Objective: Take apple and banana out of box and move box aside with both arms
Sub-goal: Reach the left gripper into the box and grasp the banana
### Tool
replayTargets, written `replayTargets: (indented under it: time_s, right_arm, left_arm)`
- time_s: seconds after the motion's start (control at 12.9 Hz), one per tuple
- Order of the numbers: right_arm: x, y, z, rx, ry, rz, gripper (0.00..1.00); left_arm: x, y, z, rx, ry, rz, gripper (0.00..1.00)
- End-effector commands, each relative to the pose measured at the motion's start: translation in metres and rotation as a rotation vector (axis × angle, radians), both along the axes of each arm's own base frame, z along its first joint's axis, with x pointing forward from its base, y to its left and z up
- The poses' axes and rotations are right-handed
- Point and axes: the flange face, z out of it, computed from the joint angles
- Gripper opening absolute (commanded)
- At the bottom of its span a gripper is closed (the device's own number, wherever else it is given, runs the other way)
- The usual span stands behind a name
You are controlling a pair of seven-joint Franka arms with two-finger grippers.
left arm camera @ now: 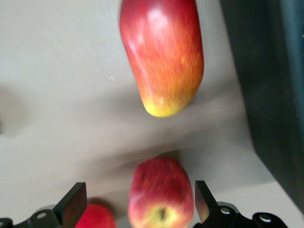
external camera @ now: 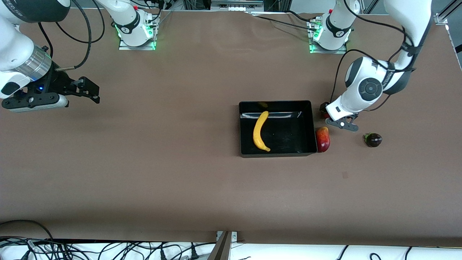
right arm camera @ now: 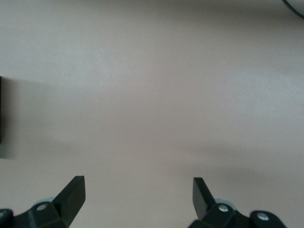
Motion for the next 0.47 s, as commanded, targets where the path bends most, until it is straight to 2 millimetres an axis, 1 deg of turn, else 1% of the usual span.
replayTargets:
  time_s: [0.0,0.08,0.16,0.31,0.39]
  right_arm:
    - [-0.001,0.002,0.006,0.000,-0.005,-0.005,1.00]
    - [-0.001,0.002,0.006,0.000,-0.005,-0.005,1.00]
    - [-0.001,0.002,0.006,0.000,-0.005,-0.005,1.00]
    - [-0.001,0.002,0.006,0.000,-0.006,-0.005,1.00]
    - [-0.001,0.002,0.005,-0.002,-0.005,-0.004,1.00]
  left_arm:
    - [0.034,-0.045,0.075,0.002,-0.015,-0.008,1.00]
    - [0.043,-0.074,0.093,-0.008,-0.026,0.039,1.00]
    - [0.049,-0.104,0.101,-0.043,-0.008,0.117,1.00]
    - [0.050,-0.169,0.098,-0.084,0.008,0.212,1.00]
    - [0.051,-0.204,0.092,-0.096,0.015,0.242,1.00]
